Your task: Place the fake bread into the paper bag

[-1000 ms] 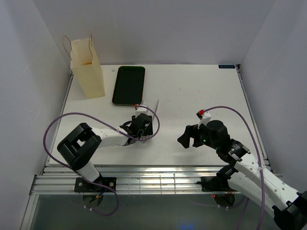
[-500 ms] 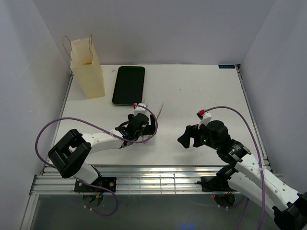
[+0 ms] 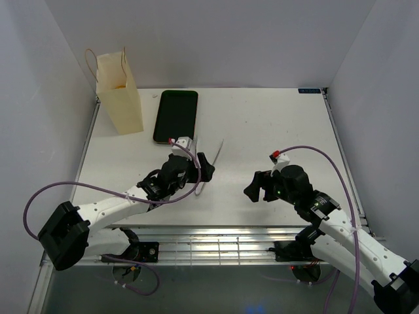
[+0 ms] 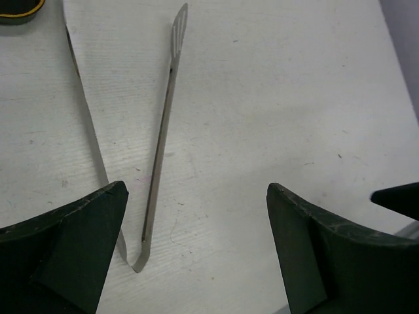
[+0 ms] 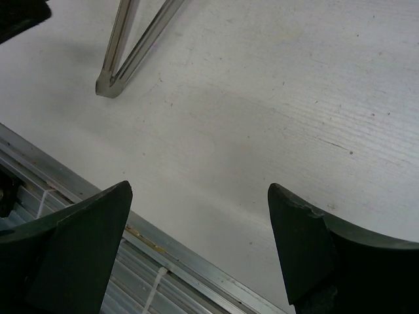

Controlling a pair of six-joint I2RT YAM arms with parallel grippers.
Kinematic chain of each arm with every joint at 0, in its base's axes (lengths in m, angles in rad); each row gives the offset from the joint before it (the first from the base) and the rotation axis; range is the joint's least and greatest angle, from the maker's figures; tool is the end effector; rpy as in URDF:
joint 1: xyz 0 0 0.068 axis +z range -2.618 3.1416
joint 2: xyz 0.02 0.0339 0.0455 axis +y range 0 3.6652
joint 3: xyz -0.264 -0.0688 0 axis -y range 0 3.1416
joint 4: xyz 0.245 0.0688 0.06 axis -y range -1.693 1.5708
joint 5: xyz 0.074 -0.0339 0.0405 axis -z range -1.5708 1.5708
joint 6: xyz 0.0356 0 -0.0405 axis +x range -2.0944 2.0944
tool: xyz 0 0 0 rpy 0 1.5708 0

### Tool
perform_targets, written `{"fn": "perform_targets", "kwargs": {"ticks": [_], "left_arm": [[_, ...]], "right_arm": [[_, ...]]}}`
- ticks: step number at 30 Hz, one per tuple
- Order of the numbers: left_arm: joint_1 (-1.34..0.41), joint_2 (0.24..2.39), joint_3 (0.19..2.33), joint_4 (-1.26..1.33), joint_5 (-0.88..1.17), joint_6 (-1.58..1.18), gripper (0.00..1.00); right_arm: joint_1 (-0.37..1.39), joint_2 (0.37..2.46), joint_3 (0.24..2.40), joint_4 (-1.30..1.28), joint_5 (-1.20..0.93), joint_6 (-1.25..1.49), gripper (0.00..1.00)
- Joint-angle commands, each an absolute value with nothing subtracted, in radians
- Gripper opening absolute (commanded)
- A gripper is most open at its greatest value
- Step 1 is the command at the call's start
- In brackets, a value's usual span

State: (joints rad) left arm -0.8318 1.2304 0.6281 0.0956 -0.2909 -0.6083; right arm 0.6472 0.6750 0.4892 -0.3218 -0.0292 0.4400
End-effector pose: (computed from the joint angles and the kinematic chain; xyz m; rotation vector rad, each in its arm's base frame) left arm 0.1842 -0.1870 0.2205 0.0542 2.1062 -0.5837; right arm 0.1282 0.0982 0.2389 -0.2411 2.1397 0.6818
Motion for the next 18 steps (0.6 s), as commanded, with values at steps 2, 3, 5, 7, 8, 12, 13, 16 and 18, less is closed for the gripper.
{"fn": "perform_targets", "kwargs": {"ticks": [2,3,5,7,8,12,13,16,18], "left_arm": [[-0.838,1.114,0.574,0.173,-0.138,-0.681,0.98],[-0.836,1.098,0.56,0.19,-0.114,-0.693,0.98],[-0.835,1.069,0.505,0.256,-0.042,-0.736,0.98],[-0.834,1.022,0.422,0.351,-0.002,-0.778,0.98],[-0.834,1.003,0.39,0.385,0.059,-0.831,0.98],[-0.831,0.927,0.214,0.602,0.15,-0.973,0.98],[-0.833,0.908,0.177,0.715,0.169,-1.003,0.98],[-0.831,0.907,0.022,0.996,0.227,-1.123,0.98],[-0.83,0.931,-0.081,1.162,0.264,-1.172,0.98]], "right_arm": [[0.641,0.683,0.454,-0.331,-0.005,0.494,0.9],[0.641,0.68,0.439,-0.331,-0.005,0.503,0.9],[0.641,0.672,0.417,-0.33,-0.005,0.529,0.9],[0.641,0.66,0.379,-0.321,-0.009,0.541,0.9],[0.641,0.655,0.365,-0.316,-0.012,0.557,0.9],[0.641,0.611,0.292,-0.281,-0.055,0.58,0.9],[0.641,0.598,0.26,-0.272,-0.064,0.584,0.9],[0.641,0.528,0.197,-0.25,-0.081,0.606,0.9],[0.641,0.461,0.181,-0.229,-0.116,0.607,0.9]]}}
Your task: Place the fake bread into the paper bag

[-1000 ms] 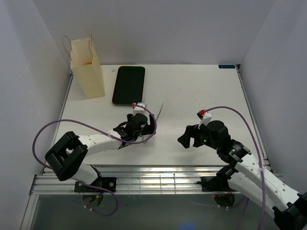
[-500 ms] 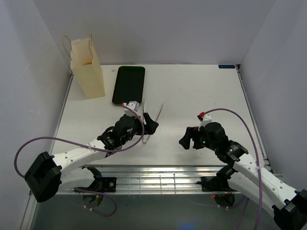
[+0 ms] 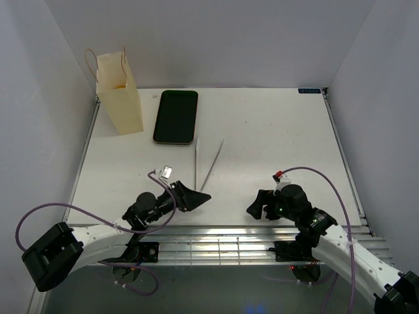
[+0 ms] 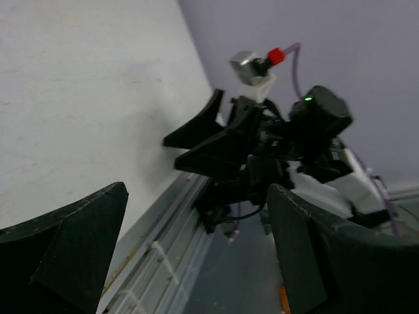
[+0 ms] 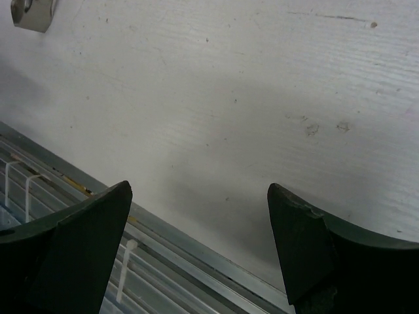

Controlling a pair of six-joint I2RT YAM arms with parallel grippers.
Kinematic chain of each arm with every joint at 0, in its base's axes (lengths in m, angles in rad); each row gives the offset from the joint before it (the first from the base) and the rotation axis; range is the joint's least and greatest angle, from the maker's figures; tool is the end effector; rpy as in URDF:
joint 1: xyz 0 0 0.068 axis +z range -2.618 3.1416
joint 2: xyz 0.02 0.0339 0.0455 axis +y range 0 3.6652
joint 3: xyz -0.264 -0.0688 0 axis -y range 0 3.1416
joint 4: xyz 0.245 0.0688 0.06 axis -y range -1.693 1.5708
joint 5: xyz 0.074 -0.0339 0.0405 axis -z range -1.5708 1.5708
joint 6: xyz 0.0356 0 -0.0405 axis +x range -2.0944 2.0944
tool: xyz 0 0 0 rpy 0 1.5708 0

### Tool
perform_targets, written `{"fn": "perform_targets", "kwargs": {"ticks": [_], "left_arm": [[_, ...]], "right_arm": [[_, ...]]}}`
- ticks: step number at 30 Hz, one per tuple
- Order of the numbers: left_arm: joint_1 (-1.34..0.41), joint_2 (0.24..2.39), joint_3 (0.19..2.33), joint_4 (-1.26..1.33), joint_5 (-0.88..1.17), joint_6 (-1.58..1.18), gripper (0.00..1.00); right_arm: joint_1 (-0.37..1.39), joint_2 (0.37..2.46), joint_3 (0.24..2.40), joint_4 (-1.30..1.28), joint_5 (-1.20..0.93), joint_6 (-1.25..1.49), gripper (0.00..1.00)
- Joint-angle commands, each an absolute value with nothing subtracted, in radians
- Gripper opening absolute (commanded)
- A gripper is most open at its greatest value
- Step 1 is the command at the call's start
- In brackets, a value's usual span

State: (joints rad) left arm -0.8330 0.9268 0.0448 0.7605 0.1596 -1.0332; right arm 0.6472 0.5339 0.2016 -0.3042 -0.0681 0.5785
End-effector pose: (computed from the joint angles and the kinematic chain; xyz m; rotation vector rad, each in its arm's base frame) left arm 0.1114 -0.1310 0.1604 -0.0571 1.9415 -1.4705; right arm 0.1038 0.0815 0.1595 -0.1190 2.3079 0.7348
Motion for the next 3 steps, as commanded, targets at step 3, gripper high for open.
{"fn": "perform_targets", "kwargs": {"ticks": [3], "left_arm": [[-0.83,1.024,-0.181,1.493,0.304,-1.247,0.98]], "right_arm": [[0.64,0.356,0.147,-0.207,-0.176,0.626,0.9]]}}
